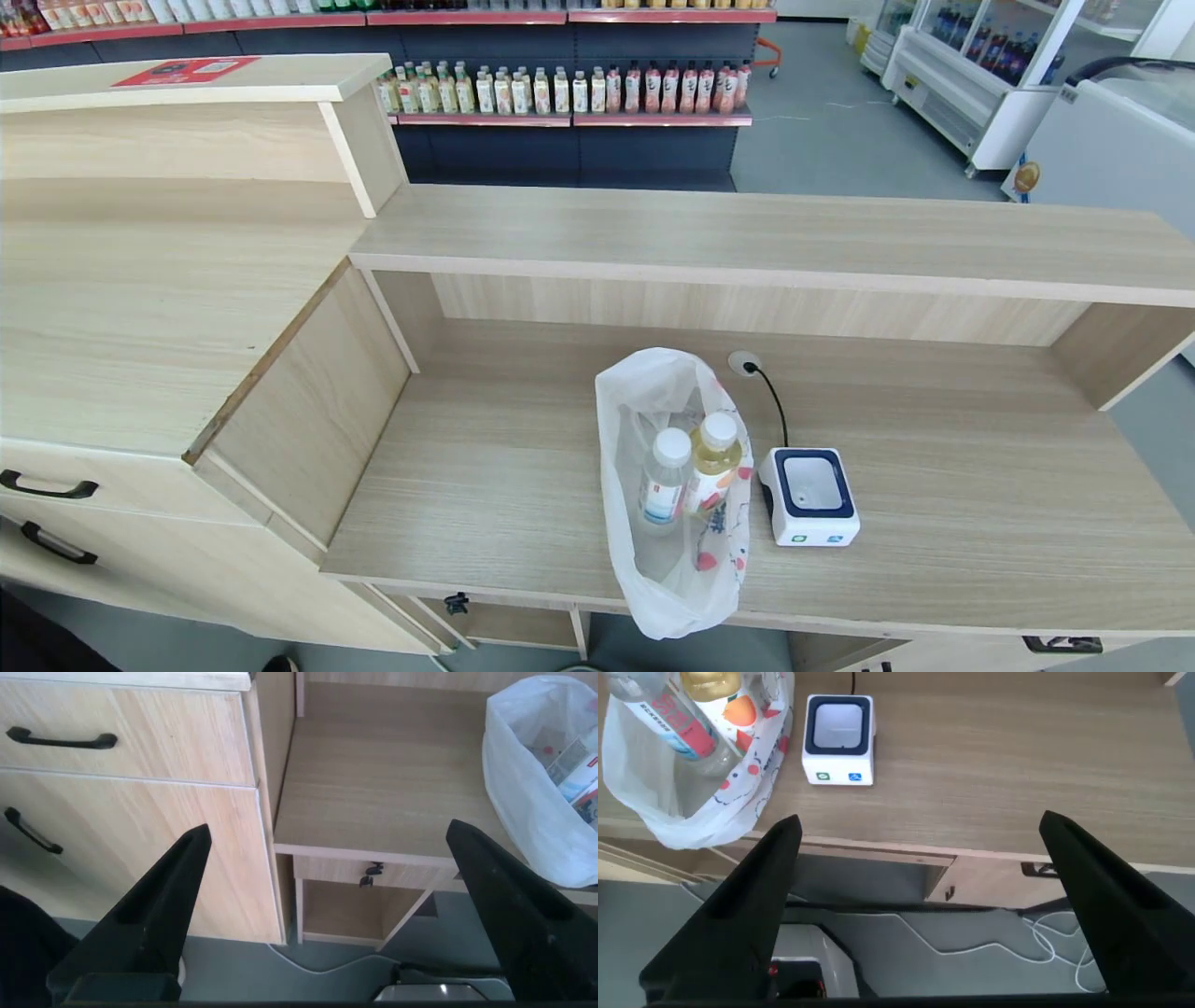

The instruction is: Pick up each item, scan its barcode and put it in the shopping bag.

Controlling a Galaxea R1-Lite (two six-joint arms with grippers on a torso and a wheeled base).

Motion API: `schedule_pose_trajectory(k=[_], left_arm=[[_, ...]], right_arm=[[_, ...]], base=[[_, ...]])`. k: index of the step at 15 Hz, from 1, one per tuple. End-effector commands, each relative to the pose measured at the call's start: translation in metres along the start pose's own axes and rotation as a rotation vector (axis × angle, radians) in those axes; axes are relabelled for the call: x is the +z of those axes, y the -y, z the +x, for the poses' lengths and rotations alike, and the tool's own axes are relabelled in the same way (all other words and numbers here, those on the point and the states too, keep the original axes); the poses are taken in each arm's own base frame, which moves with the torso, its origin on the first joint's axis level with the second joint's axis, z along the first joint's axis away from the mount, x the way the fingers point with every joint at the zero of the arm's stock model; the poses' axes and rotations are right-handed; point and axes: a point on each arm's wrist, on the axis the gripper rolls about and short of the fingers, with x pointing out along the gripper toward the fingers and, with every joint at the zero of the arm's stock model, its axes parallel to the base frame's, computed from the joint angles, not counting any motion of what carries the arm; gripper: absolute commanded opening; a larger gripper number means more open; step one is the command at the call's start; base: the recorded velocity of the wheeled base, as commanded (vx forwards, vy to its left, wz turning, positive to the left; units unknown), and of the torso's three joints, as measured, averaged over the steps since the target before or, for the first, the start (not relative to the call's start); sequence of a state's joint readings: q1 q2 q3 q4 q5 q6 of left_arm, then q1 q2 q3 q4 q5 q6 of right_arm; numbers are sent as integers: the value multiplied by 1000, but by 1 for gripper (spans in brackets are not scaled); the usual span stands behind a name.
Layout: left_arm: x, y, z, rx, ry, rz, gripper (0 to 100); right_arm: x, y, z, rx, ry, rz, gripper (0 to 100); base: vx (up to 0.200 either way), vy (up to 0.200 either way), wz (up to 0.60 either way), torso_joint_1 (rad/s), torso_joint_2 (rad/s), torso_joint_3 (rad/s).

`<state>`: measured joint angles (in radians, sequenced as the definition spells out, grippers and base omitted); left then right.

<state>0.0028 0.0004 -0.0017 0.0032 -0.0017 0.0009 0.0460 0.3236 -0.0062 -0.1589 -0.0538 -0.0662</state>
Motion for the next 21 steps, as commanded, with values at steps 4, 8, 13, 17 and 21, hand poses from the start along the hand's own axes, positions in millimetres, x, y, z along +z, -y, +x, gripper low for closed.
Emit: schedule_pose_trajectory(k=[4, 8, 13, 17, 21], left_arm=[[0, 0, 0, 0, 0, -1, 100], [0, 0, 0, 0, 0, -1, 100], [0, 0, 0, 0, 0, -1, 100], [0, 0, 0, 0, 0, 1, 100], [0, 0, 0, 0, 0, 5, 100]], right_arm=[[-24, -2, -26, -14, 162, 18, 100], [-24, -2, -26, -14, 162, 23, 100], [-24, -2, -26, -14, 162, 26, 100], [-25, -2, -26, -13, 161, 35, 100], [-25, -2, -26, -13, 161, 35, 100]], base=[[0, 0, 0, 0, 0, 0], [0, 0, 0, 0, 0, 0], [0, 0, 0, 0, 0, 0], [0, 0, 0, 0, 0, 0], [0, -100, 0, 1, 2, 1]])
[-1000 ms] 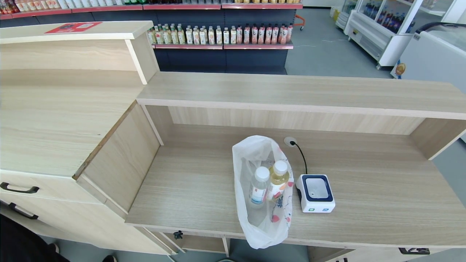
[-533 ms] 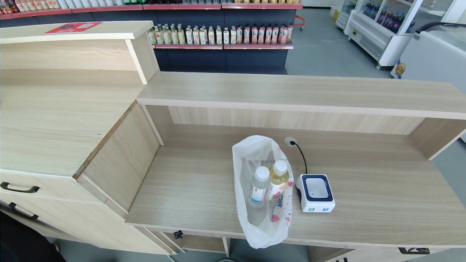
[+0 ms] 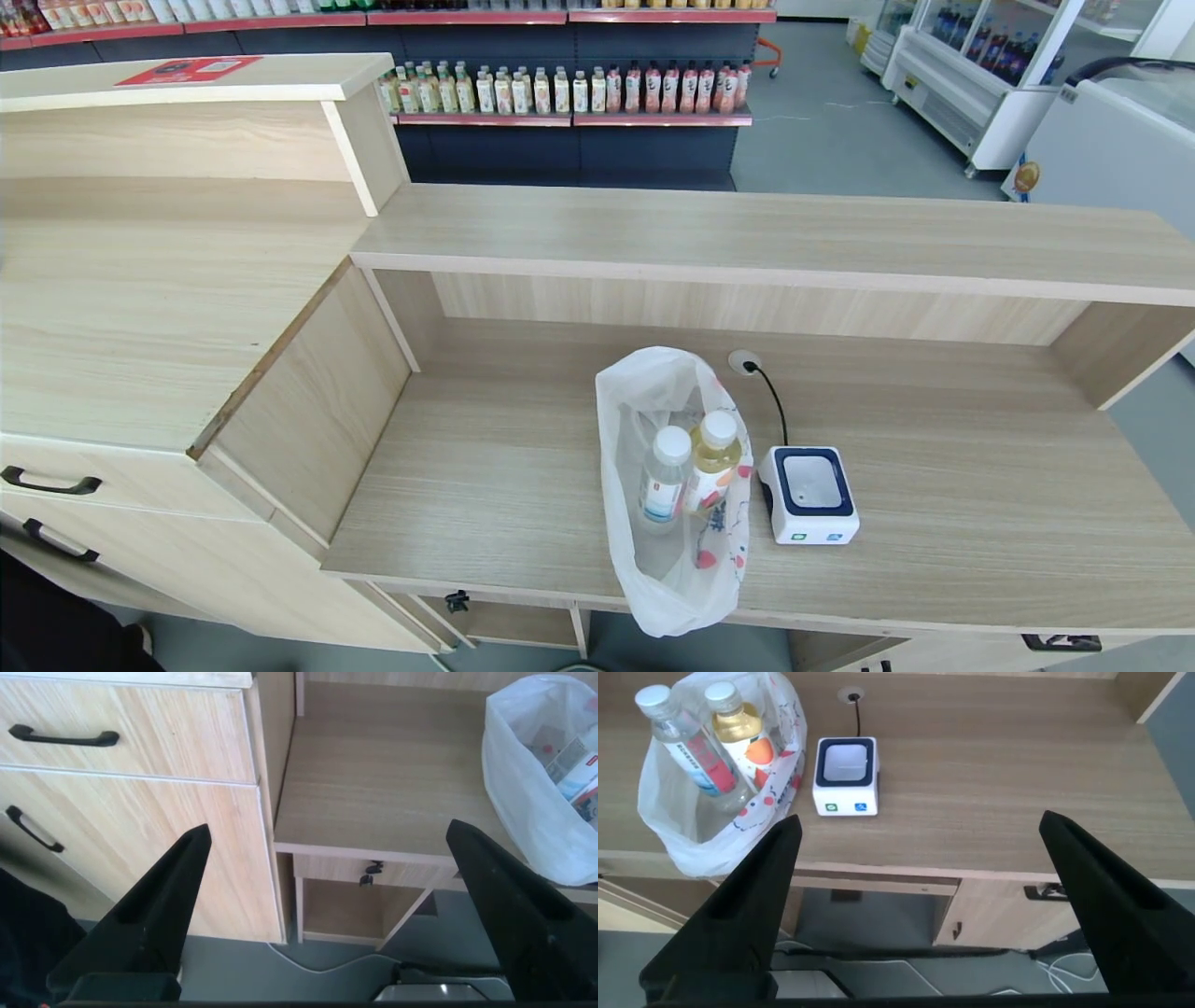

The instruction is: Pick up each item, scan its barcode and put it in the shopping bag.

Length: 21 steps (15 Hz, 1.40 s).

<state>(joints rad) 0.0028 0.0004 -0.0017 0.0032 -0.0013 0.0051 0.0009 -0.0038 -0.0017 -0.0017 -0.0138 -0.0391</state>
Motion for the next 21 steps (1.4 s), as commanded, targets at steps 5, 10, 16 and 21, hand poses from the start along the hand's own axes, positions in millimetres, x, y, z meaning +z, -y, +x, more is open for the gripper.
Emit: schedule_pose_trajectory(k=[5, 10, 16, 21], left_arm=[[0, 0, 0, 0, 0, 1, 100], [0, 0, 0, 0, 0, 1, 100], [0, 0, 0, 2, 0, -5, 100], [0, 0, 0, 0, -3, -2, 100]], right_arm=[[0, 0, 0, 1, -4, -1, 100], [0, 0, 0, 1, -4, -1, 100], [0, 0, 0, 1, -4, -2, 100], [0, 0, 0, 1, -4, -2, 100]], base=[[0, -200, 0, 6, -3, 0], [0, -200, 0, 4, 2, 3], [0, -200, 0, 3, 2, 2], [80, 0, 0, 1, 0, 0]])
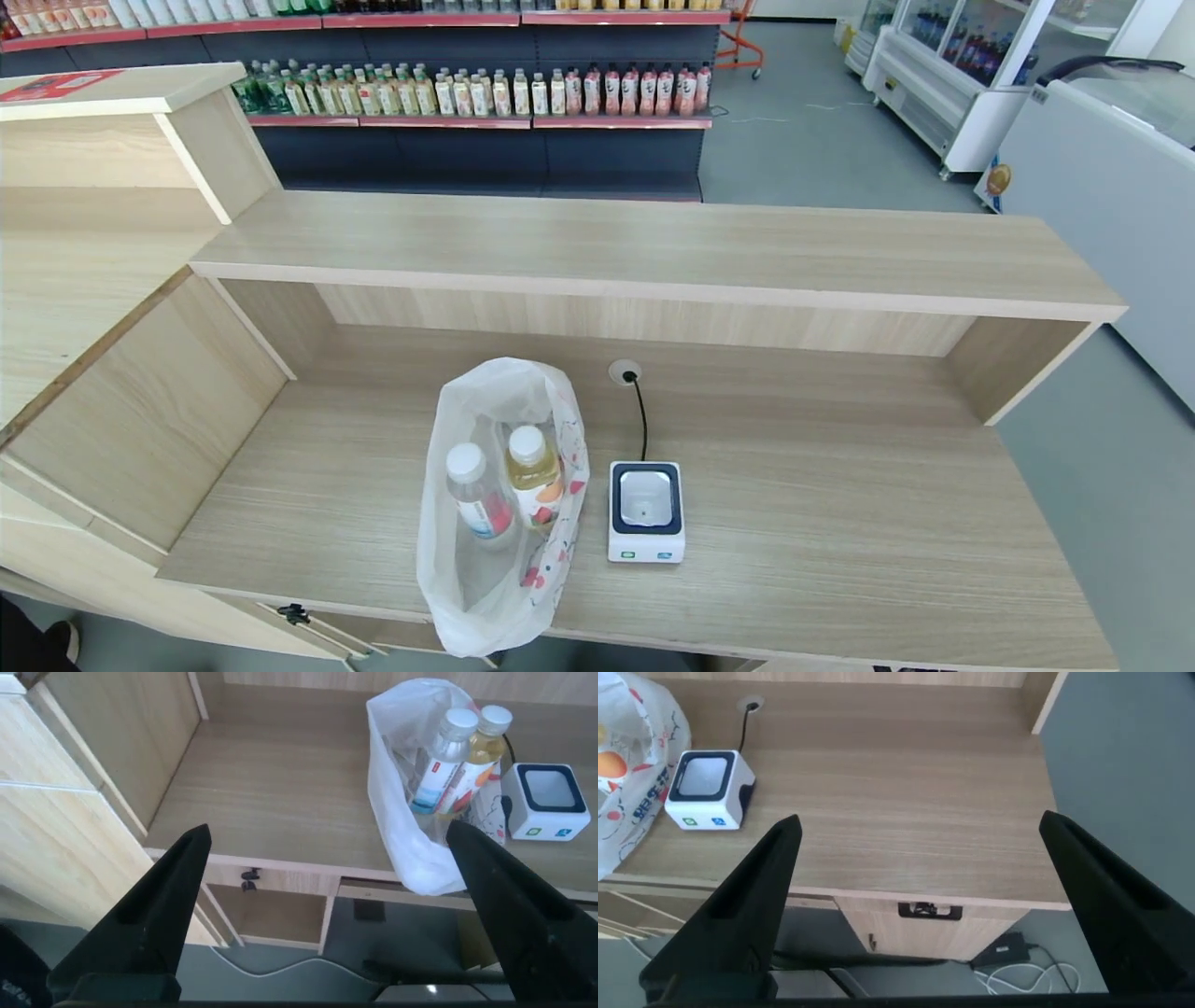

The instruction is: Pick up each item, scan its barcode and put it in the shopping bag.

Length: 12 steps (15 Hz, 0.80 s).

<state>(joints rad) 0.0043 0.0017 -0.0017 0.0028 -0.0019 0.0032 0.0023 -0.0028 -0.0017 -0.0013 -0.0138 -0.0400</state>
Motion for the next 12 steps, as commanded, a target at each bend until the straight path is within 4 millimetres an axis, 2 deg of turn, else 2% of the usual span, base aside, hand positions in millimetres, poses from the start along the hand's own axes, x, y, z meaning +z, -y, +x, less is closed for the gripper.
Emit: schedule_pose_trajectory(k=[1, 2, 11, 12], left_arm=[[0, 0, 0, -1, 0, 0, 100], [0, 0, 0, -1, 1, 0, 100], [0, 0, 0, -1, 1, -2, 100], [0, 0, 0, -1, 1, -2, 100]], right_arm=[[0, 0, 0, -1, -3, -1, 100], [0, 0, 0, -1, -3, 0, 100], [0, 0, 0, -1, -3, 2, 100], [0, 0, 0, -1, -3, 0, 0]], base=[[200, 0, 0, 7, 2, -2], [200, 0, 0, 2, 7, 2], [0, 0, 0, 0, 0, 0], [0, 0, 0, 0, 0, 0]])
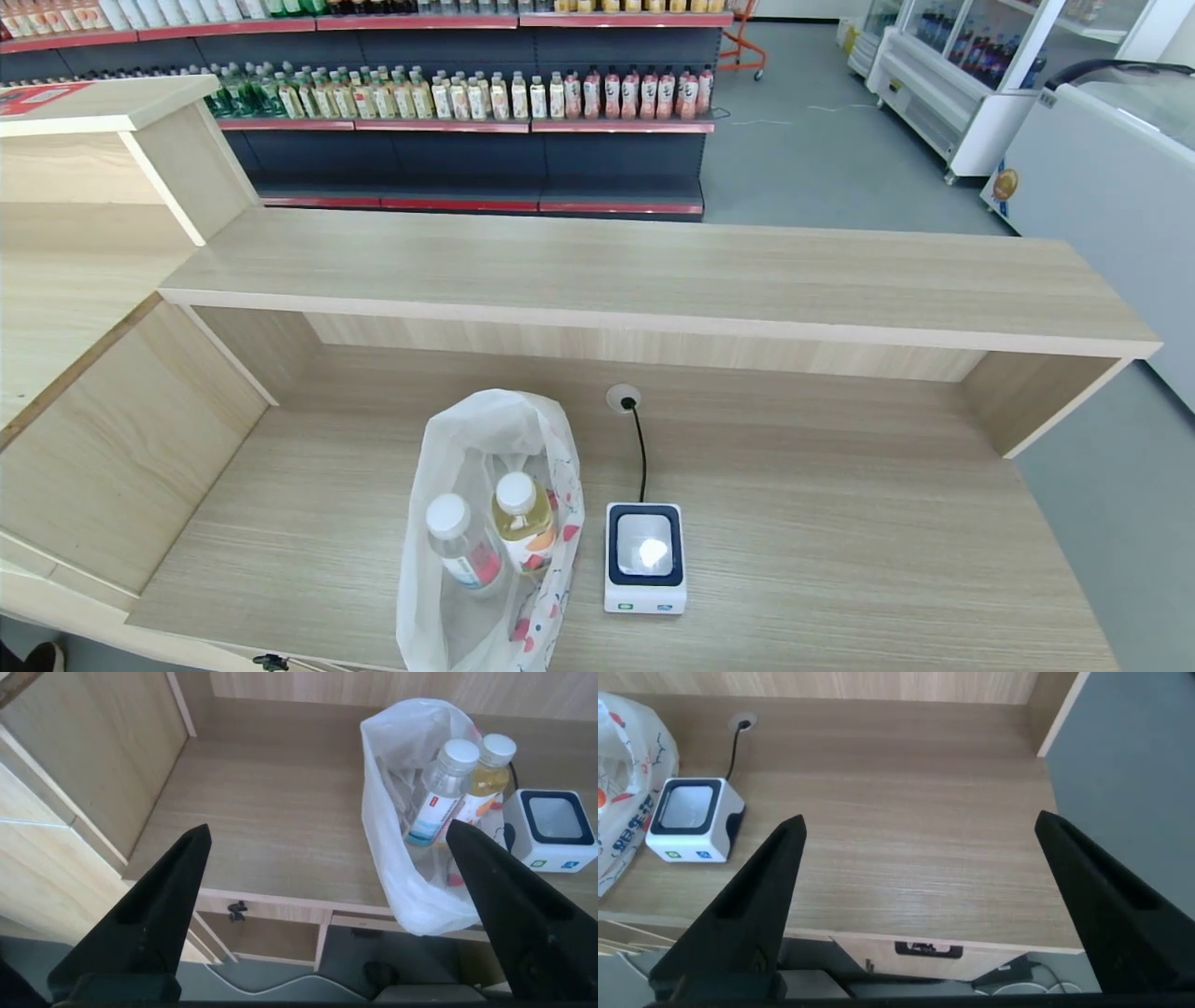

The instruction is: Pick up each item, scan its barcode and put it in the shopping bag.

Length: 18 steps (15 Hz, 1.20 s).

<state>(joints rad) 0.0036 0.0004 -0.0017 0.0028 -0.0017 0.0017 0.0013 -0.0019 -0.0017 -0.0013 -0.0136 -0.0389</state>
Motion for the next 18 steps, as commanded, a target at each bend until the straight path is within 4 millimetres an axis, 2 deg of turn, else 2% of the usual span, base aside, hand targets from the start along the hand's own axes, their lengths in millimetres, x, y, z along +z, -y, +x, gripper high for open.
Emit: schedule_pose_trajectory(k=[1, 18], left_arm=[[0, 0, 0, 0, 0, 0, 100], [0, 0, 0, 0, 0, 0, 100]], right_arm=[[0, 0, 0, 0, -2, -1, 0], [0, 0, 0, 0, -2, -1, 0]], base=[[0, 0, 0, 0, 0, 0], [0, 0, 0, 0, 0, 0]])
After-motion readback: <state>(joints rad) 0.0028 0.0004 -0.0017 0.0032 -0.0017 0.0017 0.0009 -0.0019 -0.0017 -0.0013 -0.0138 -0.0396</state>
